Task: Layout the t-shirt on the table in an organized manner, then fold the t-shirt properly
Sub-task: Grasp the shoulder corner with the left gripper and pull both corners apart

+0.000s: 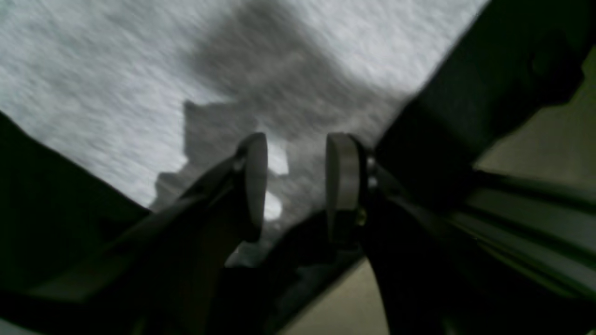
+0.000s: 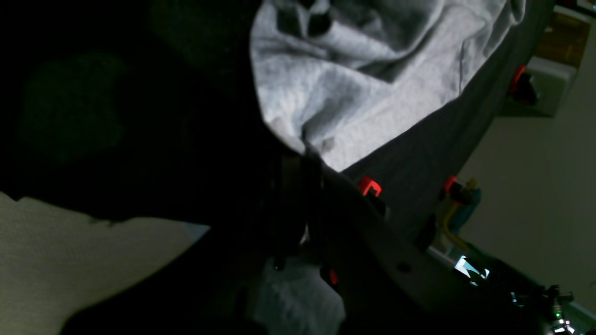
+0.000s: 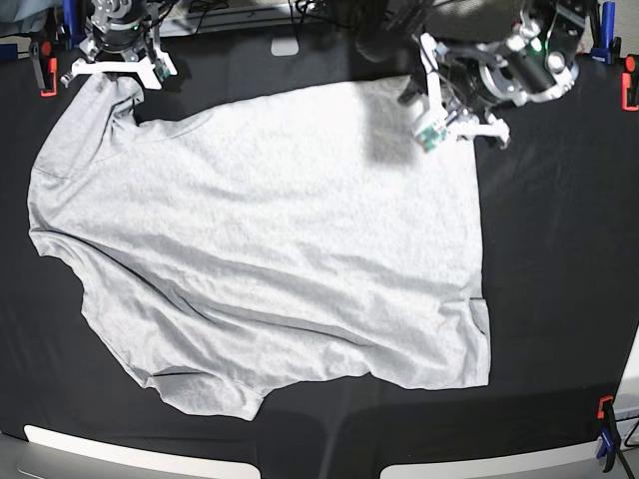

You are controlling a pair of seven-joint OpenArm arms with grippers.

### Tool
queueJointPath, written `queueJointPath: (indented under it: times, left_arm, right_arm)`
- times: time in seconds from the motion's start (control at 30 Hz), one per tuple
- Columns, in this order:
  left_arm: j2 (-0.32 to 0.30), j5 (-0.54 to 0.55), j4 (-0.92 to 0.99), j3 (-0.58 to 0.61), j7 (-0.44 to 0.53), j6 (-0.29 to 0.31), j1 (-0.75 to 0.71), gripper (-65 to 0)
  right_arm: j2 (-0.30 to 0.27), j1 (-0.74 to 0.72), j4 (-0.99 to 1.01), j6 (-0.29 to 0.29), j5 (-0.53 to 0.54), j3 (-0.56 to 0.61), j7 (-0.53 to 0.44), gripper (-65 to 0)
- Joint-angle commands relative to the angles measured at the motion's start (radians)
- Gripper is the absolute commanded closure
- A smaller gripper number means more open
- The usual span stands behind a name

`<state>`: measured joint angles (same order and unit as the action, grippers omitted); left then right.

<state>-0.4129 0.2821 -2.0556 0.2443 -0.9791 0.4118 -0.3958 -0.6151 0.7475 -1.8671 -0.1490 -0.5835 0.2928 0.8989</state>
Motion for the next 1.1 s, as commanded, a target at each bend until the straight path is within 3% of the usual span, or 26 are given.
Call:
queueJointPath:
  times: [0.0, 0.13, 0.4, 0.6, 0.8, 1.07]
  left_arm:
    - [-0.003, -0.020, -0.022, 0.005, -0.013, 0.000, -0.012, -19.7]
    - [-0.007, -0.253, -0.021, 0.055, -0.014, -0.001, -0.039, -27.5]
    - [-0.022, -0.430, -0.021, 0.172, 0.006, -0.084, -0.039, -29.7]
    - [-0.022, -0.500, -0.020, 0.185, -0.062, -0.182, -0.039, -29.6]
    - [-0.022, -0.483, -0.019, 0.185, -0.078, -0.182, -0.040, -29.6]
    - [-0.019, -0.483, 0.052, 0.185, 0.080, -0.189, -0.039, -29.6]
  right_arm:
    - [-0.014, 0.004, -0.013, -0.002, -0.019, -0.005, 0.000, 0.0]
    - [-0.014, 0.003, -0.013, 0.022, -0.018, -0.005, 0.000, 0.0]
    - [-0.014, 0.003, -0.013, 0.022, -0.016, -0.005, 0.000, 0.0]
    - [-0.014, 0.003, -0.013, 0.022, -0.016, -0.005, 0.001, 0.0]
    - [-0.014, 0.003, -0.013, 0.022, -0.016, -0.005, 0.003, 0.0]
    - [-0.014, 0.004, -0.013, 0.022, -0.017, -0.005, 0.003, 0.0]
